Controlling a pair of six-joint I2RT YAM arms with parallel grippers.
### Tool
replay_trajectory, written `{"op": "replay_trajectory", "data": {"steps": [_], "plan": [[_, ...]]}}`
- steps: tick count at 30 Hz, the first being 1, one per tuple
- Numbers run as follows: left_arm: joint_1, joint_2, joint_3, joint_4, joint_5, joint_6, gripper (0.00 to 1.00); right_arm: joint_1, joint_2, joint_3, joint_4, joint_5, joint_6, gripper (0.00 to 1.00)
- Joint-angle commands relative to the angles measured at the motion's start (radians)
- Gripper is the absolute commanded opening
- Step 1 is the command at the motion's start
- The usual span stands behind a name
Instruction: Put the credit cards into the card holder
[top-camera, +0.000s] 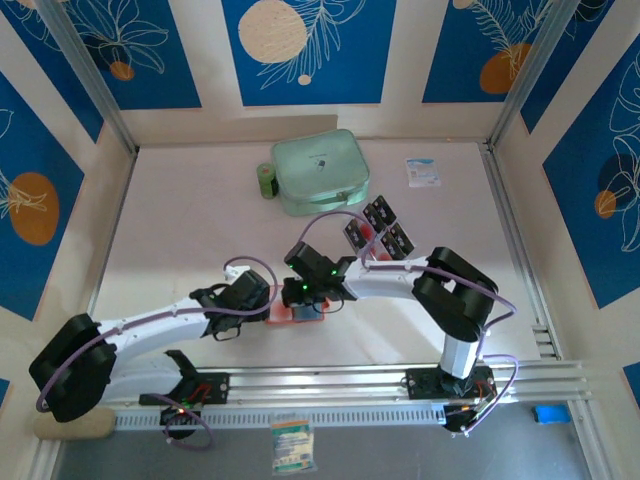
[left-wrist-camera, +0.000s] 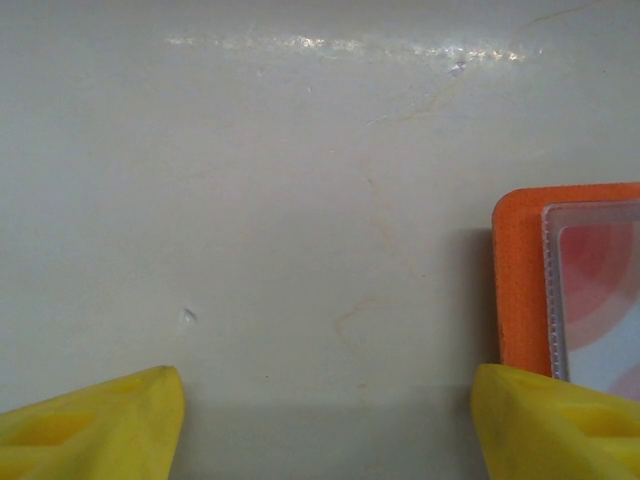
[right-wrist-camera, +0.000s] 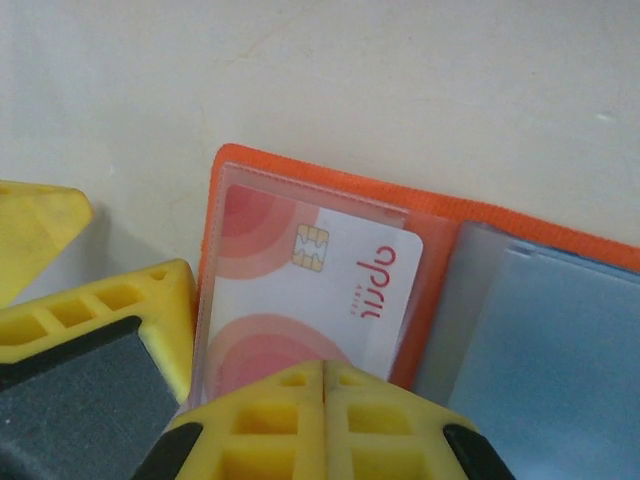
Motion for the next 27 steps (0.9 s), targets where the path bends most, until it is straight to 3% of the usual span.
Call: {"op": "replay_trajectory", "data": {"steps": [1, 27], "plan": [[0.009, 0.000, -0.004, 0.008, 0.008, 0.007, 0.75, 0.010, -0.030, -0.024, -0.016, 0.004, 0.015, 0.00], [0.010, -0.007, -0.005, 0.010, 0.008, 0.011, 0.76, 0.030, 0.031, -0.033, 0.045, -0.041, 0.058, 0.00]]}}
